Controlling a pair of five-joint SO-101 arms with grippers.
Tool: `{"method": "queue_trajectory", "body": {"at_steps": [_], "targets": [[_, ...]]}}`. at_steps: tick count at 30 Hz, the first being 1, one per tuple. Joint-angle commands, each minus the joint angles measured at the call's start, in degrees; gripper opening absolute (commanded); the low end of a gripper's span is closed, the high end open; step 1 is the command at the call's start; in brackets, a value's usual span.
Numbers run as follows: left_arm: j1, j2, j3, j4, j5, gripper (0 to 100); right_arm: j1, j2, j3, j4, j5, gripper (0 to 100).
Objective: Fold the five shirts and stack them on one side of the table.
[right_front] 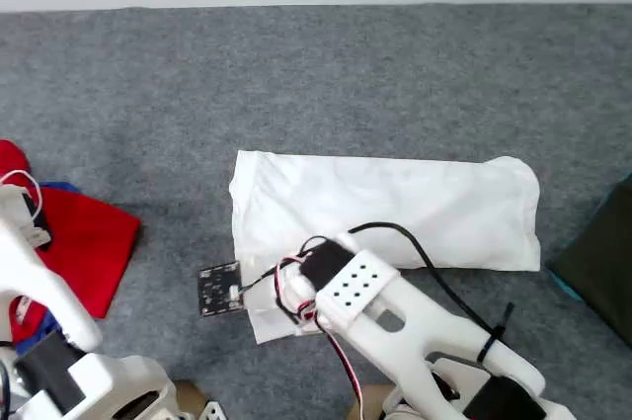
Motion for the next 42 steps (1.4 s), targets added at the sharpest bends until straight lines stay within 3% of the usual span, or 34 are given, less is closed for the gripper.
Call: {"method": "queue_trajectory", "body": {"at_steps": [1,12,20,24,31,42], "targets": [[-0.3,-2.8,0.2,-0.8,0.0,7,-1.1,0.7,-3.0,-4.9,-0.9,8.0],[-0.3,-2.8,0.5,-0.8,0.0,7,-0.4,11.8,-3.1,-16.5,-0.7,7.2],[-0.3,-2.9,0.5,-0.8,0.0,7,5.1,19.6,-4.3,-25.9,-0.5,7.2],[-0.3,-2.9,0.5,-0.8,0.0,7,5.9,21.5,-9.0,-22.7,-0.5,7.2],[-0.1,-2.8,0.5,-0.9,0.0,7,3.8,19.6,-17.0,-8.2,-0.8,7.2],[0.0,-2.8,0.4,-1.7,0.0,7,-1.1,8.1,-16.7,5.5,-3.7,7.2]]}}
